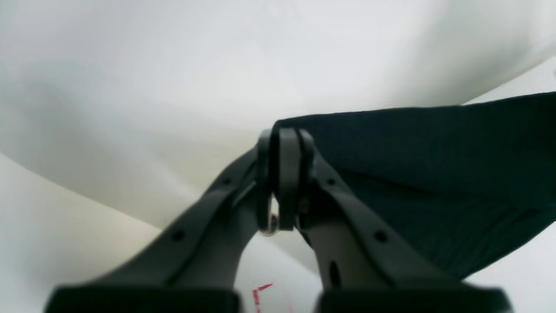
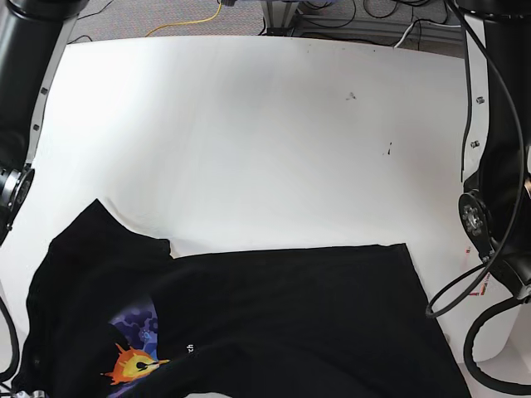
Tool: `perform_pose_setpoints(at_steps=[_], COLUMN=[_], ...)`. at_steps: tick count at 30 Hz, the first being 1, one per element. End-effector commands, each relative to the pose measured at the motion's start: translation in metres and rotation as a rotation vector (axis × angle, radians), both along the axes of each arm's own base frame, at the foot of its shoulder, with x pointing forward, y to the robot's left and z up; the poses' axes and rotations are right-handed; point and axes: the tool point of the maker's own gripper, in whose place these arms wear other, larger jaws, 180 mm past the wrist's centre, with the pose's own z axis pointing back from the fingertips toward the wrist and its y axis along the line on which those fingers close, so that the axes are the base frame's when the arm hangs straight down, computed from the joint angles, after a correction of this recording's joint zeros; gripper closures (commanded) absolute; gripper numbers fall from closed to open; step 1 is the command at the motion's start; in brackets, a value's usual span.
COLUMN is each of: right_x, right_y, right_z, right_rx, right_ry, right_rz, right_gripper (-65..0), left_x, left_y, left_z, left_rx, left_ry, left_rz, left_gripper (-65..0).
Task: Layout the t-shirt on the table in an organized manner, then fold the t-shirt properly
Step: 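Lower the shirt onto the table with both grippers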
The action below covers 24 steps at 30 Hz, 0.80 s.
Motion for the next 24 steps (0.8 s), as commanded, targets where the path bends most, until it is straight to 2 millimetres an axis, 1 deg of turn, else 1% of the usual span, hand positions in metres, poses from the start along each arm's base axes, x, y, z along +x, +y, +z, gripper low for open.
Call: perform_pose_setpoints(at_steps=[1,3,5,9,11,16,20,22,24], right_x=[-0.001,0.003,0.004,0.006,0.006,0.006,0.005,0.005,0.004], right_y=[0.016,0.026,0.032,0.039,0.042,0.042,0.039,0.038,0.034], right_z=[0.016,0.008,0.006,0.006,0.006,0.006,0.005,0.005,0.004], right_rx=[-0.028,-0.056,-0.059,-0.056,-0.054,-0.055,-0.059,-0.062,-0.068], right_ry=[-0.041,-0.02,-0.016,-0.016,-0.016,-0.017,-0.014,-0.01,-0.004], right_rz=[0.039,0.055,0.067,0.083,0.088,0.089,0.082,0.077,0.066], right_gripper=[-0.5,-0.5,-0.5,-0.5,-0.5,-0.5,-0.5,-0.3,-0.3], left_x=[-0.001,0.003,0.005,0.006,0.006,0.005,0.005,0.005,0.004], left_y=[-0.006,-0.01,-0.01,-0.012,-0.018,-0.02,-0.018,-0.015,-0.007], left_z=[0.019,0.014,0.011,0.01,0.01,0.012,0.011,0.008,0.008], left_rx=[-0.014,-0.022,-0.026,-0.028,-0.031,-0.03,-0.026,-0.021,-0.019], left_ry=[-0.045,-0.027,-0.015,-0.011,-0.011,-0.017,-0.012,0.004,0.003], left_rz=[-0.024,-0.035,-0.038,-0.043,-0.056,-0.059,-0.053,-0.04,-0.026], left_gripper=[0.0,0.0,0.0,0.0,0.0,0.0,0.0,0.0,0.0])
